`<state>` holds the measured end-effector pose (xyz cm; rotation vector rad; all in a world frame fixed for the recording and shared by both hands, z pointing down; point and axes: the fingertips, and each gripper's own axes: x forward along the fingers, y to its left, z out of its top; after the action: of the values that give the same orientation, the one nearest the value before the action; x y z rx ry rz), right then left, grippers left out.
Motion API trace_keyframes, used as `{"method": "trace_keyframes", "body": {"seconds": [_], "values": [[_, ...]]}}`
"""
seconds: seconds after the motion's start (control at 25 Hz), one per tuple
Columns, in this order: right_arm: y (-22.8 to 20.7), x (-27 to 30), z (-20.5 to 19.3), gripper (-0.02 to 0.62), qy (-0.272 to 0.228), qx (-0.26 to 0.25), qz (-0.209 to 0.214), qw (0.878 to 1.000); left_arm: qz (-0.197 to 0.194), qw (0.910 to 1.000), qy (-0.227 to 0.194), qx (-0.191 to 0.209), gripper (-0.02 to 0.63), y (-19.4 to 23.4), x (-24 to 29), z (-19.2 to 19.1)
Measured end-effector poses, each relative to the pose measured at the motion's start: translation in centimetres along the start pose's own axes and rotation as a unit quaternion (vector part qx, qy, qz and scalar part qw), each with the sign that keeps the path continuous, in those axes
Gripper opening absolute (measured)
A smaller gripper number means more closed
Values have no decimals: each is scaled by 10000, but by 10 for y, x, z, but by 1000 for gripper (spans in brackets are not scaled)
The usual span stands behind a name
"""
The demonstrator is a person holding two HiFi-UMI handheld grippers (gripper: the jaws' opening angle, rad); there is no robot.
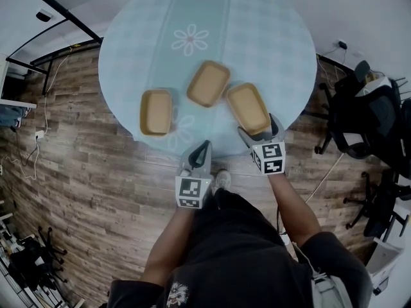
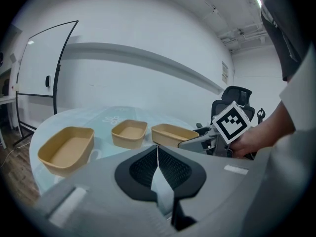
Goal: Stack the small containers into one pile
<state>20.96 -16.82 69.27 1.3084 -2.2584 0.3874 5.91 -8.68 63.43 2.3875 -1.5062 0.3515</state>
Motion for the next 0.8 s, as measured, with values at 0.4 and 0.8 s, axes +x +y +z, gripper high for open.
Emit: {"method": "trace_keyframes", "body": {"seconds": [0.4,0.8], "values": [[-3,-37,31,503,-552,157,-57,9983,-48,9997,-115,196,6,-23,-10,16],[15,-65,66,503,-897,152,30,9959,326,9983,-283,387,6,-16,-48,48]]}}
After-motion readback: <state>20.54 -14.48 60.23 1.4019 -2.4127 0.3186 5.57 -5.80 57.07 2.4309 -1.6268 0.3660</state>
